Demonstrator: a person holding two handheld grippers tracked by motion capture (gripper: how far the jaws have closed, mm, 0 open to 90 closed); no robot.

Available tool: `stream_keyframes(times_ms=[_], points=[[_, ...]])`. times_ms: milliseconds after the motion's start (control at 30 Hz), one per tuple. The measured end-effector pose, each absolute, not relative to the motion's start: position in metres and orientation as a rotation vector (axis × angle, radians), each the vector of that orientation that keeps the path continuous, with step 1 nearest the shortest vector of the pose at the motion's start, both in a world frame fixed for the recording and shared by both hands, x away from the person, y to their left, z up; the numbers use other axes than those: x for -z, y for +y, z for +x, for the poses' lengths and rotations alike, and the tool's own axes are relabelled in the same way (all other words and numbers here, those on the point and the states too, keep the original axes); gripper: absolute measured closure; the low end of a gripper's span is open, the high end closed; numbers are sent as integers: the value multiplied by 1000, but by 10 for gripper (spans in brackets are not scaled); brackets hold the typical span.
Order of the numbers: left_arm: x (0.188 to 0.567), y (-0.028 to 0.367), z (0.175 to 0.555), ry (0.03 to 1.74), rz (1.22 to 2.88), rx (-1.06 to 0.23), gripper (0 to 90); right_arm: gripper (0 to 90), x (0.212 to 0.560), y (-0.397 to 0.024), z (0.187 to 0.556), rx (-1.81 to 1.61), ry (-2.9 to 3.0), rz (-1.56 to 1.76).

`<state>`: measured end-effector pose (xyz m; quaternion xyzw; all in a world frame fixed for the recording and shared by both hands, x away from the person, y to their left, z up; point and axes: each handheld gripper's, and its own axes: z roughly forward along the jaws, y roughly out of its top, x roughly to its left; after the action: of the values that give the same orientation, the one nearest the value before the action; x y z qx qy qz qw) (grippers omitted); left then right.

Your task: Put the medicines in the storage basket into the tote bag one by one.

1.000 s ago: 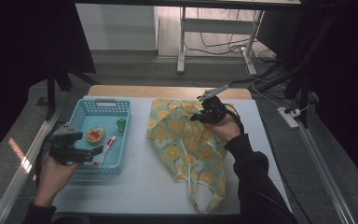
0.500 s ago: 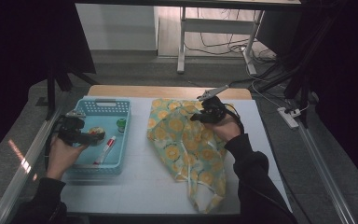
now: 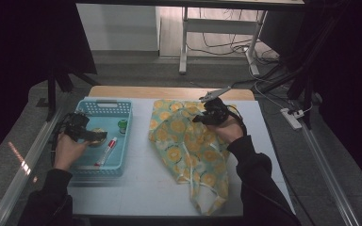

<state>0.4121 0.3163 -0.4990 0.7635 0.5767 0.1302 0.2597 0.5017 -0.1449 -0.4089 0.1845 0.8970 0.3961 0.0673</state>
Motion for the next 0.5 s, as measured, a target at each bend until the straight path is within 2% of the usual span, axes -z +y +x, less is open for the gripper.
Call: stream_keyframes(times_ms=[367,500], points=[[514,306,432,1657,2175,-302,0,900,411,-147,501,-1193,2703,564],[517,304,435,1698,2212,-302,43,900,411,-148,502,-1193,2704,562]])
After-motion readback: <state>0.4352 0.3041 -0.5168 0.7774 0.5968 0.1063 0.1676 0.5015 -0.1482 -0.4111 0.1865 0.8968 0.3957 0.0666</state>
